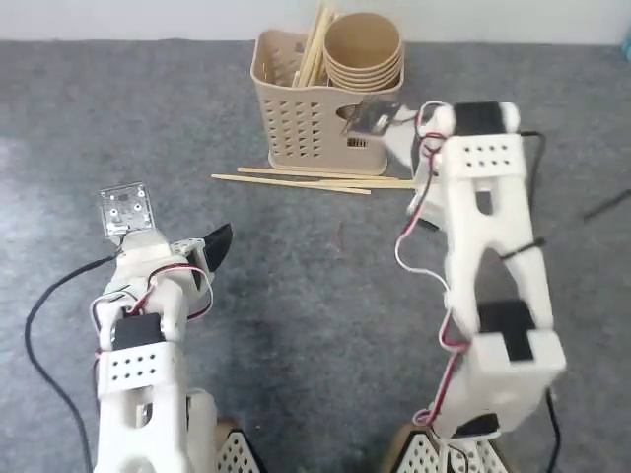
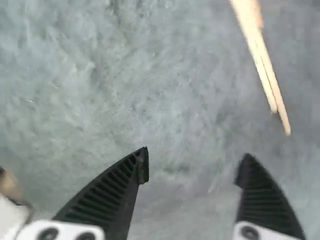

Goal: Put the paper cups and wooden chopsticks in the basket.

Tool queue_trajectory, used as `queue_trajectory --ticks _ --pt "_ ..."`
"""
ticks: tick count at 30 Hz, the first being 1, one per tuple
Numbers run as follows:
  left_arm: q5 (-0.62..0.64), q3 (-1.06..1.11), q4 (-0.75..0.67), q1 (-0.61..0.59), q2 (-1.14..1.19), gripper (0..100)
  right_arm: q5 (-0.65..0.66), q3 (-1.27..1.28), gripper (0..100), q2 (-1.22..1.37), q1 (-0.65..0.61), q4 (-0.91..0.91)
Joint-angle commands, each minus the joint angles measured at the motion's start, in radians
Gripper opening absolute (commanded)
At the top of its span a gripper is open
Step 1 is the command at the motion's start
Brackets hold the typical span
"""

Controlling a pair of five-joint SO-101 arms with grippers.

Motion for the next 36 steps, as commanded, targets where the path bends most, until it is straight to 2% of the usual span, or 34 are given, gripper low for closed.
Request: queue_trajectory --ticks 1,6,17,33,36 --pt "0.006 -0.056 -0.021 -0.009 0.002 35 0.104 -0.005 33.3 0.054 0.01 -0.085" --pt "0.006 -0.056 -0.061 -0.055 0.003 35 0.157 -0.005 33.3 0.18 0.012 -0.217" --pt "0.006 -0.054 -0.063 -0.052 0.003 35 0.387 -0.005 33.3 0.325 0.054 -0.435" --pt "0.006 -0.053 -0.061 -0.051 0.006 35 0.39 -0.005 32.9 0.478 0.065 -0.74" --pt "0.006 -0.053 -0.061 -0.051 0.006 35 0.39 -0.005 26.9 0.479 0.065 -0.76"
